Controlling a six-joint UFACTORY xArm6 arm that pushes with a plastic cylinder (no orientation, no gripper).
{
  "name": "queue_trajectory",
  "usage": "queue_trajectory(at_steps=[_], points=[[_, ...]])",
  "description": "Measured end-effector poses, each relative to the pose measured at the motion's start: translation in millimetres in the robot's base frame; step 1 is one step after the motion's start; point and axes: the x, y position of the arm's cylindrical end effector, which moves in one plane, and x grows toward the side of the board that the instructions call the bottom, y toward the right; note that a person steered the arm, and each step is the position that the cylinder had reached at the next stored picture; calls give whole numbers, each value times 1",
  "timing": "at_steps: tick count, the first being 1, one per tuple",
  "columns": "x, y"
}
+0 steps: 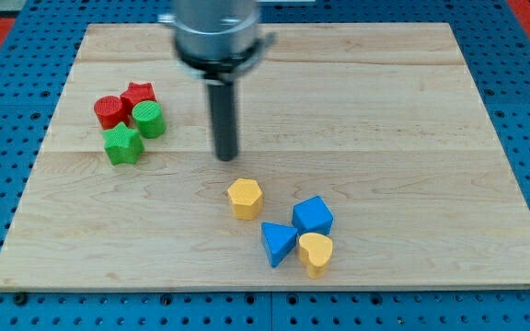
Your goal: Make a group of yellow and blue blocks at bottom center
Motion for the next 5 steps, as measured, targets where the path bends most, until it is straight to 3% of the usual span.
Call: queue_trajectory(at_steps=[1, 3, 5], points=[[40, -2], [55, 24], [28, 40]])
